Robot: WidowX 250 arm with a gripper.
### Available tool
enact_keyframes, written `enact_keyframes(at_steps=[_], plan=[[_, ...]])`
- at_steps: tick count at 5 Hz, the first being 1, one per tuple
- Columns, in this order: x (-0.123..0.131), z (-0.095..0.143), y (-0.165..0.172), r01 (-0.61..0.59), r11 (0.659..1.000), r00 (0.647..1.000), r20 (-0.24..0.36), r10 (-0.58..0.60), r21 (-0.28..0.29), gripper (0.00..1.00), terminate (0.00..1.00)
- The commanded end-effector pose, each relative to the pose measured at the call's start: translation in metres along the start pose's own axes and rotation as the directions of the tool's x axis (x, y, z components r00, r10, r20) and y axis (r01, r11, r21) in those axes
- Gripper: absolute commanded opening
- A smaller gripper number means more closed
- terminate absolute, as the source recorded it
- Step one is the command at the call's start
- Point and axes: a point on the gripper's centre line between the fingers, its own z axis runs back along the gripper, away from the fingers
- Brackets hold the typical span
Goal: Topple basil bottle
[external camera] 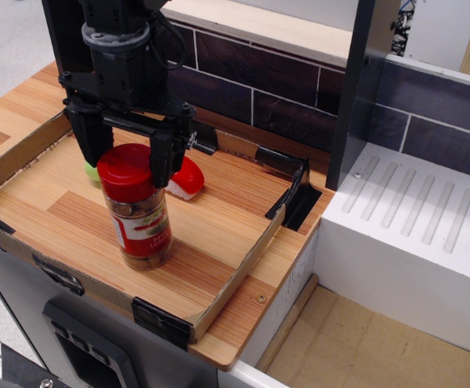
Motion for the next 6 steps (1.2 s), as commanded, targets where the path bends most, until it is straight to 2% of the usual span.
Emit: enact_keyframes(at_steps=[1, 2, 3, 4, 5, 6], plan=[[0.006, 0.007, 0.003, -0.082, 0.994, 0.996, -0.02, 0.084, 0.072, 1.0, 0.0], [0.003, 0.001, 0.003, -0.094, 0.993, 0.995, -0.022, 0.096, 0.075, 1.0, 0.0], [-0.001, 0.0, 0.004, -0.067, 0.997, 0.998, -0.011, 0.068, 0.047, 0.0, 0.0], [-0.003, 0.004, 0.008, 0.016, 1.0, 1.0, 0.009, -0.016, -0.017, 0.0, 0.0], [-0.006, 0.013, 0.011, 0.25, 0.968, 0.966, -0.064, -0.249, -0.004, 0.0, 0.0], [0.005, 0.021, 0.016, 0.356, 0.933, 0.927, -0.143, -0.346, 0.05, 0.0, 0.0]])
